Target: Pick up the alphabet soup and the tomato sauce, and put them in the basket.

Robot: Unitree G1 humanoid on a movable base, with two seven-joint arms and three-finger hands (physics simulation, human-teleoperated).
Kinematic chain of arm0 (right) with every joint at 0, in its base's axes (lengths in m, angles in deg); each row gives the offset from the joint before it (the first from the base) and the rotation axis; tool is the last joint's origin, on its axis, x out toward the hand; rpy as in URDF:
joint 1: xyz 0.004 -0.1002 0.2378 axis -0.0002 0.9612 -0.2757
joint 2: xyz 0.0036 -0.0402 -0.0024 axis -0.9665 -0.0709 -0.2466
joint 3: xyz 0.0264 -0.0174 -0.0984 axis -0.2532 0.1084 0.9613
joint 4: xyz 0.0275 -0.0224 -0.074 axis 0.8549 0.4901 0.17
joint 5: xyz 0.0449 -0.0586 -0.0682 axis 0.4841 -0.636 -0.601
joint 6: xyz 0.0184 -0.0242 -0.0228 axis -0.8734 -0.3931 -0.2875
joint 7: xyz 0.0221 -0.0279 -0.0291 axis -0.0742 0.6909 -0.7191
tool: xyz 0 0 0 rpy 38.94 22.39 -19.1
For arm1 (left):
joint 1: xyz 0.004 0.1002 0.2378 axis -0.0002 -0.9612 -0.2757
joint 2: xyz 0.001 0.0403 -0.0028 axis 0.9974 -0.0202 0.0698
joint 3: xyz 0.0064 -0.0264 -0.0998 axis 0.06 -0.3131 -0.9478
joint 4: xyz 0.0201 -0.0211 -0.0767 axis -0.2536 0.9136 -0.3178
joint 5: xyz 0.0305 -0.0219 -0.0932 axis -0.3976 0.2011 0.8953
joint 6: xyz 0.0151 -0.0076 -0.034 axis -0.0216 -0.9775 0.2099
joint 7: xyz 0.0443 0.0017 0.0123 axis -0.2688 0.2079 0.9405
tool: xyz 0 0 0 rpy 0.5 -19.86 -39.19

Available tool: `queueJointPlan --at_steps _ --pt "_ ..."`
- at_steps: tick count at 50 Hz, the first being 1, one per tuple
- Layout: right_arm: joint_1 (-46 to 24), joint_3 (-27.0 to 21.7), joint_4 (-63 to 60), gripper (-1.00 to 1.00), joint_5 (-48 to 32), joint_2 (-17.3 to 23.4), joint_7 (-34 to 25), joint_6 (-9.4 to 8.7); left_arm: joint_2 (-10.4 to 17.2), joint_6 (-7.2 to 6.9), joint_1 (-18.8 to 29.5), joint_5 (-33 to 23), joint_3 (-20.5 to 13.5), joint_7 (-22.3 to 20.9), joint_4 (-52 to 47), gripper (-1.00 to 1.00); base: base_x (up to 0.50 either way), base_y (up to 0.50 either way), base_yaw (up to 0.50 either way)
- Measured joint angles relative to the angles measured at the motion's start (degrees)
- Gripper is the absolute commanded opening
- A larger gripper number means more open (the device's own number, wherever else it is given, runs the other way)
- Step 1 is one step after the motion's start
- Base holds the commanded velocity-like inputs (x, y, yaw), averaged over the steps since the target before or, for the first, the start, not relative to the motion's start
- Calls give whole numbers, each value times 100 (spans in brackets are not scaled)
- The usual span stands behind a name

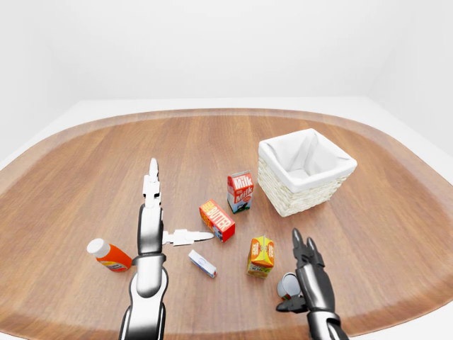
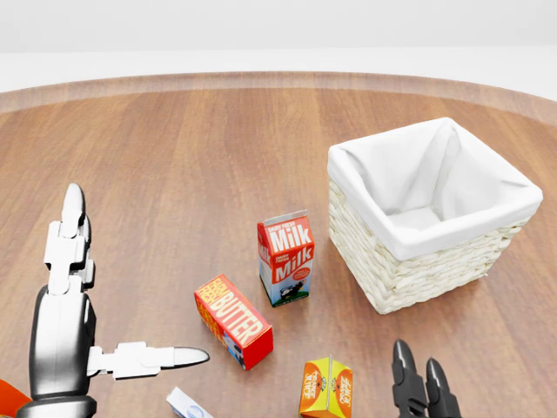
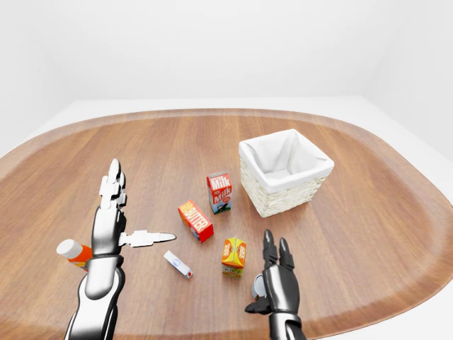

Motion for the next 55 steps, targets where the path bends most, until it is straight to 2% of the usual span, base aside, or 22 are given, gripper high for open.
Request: queueJointPlan --at_steps 52,53,54,55 --pt "-417 -18 1192 100 -137 2 420 0 0 0 0 1 0 1 0 100 0 0 0" --pt "-420 -18 1204 92 -141 2 422 0 0 0 0 1 0 1 0 100 0 0 0" --pt "-424 -17 1217 43 -146 3 427 0 0 0 0 1 0 1 0 100 0 0 0" --pt "-427 -17 1231 -50 -151 3 433 0 0 0 0 1 0 1 0 100 0 0 0"
